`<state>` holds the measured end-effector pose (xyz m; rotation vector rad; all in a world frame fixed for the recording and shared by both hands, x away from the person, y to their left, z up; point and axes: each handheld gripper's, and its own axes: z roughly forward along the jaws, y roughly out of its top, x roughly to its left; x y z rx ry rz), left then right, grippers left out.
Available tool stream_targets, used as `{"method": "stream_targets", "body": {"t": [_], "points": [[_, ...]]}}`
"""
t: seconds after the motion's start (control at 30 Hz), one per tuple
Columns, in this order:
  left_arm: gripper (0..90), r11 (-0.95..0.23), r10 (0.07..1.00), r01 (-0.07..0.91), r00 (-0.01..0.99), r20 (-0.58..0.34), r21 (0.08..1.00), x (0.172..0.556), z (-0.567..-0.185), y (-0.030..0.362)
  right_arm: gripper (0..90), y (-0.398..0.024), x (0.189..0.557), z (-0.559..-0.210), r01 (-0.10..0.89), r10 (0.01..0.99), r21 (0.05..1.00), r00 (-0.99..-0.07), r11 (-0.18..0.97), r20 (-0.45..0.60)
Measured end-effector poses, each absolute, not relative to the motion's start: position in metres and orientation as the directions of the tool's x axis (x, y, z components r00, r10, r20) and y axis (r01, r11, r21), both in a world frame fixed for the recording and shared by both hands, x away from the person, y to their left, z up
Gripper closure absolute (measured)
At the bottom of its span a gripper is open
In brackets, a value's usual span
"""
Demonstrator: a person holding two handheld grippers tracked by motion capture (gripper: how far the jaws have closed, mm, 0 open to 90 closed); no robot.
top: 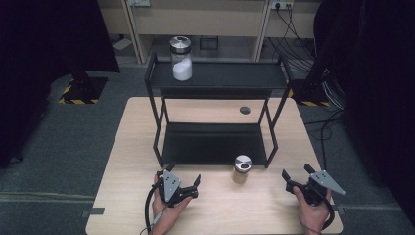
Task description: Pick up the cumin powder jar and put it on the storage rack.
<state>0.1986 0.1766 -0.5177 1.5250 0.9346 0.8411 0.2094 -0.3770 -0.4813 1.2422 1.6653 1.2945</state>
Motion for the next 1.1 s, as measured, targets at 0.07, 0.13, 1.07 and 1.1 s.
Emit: {"method": "stream_targets", "body": {"t": [0.07,0.13,1.07,1.1], "points": [[0.3,-0.085,0.900,0.117,0.436,0.025,0.989,0.199,-0.518,0.176,5.6,-0.377,0.209,-0.481,0.270,0.949,0.961,-0.314,0.051,0.038],[0.3,-0.086,0.900,0.116,0.436,0.027,0.990,0.198,-0.518,0.176,5.6,-0.378,0.209,-0.481,0.268,0.949,0.962,-0.314,0.049,0.039],[0.3,-0.068,0.905,0.120,0.426,0.011,0.990,0.198,-0.519,0.175,5.5,-0.355,0.195,-0.456,0.118,0.911,0.991,-0.411,0.063,-0.009],[0.3,-0.068,0.905,0.120,0.426,0.011,0.990,0.198,-0.519,0.175,5.5,-0.354,0.195,-0.456,0.116,0.909,0.991,-0.417,0.064,-0.010]]}}
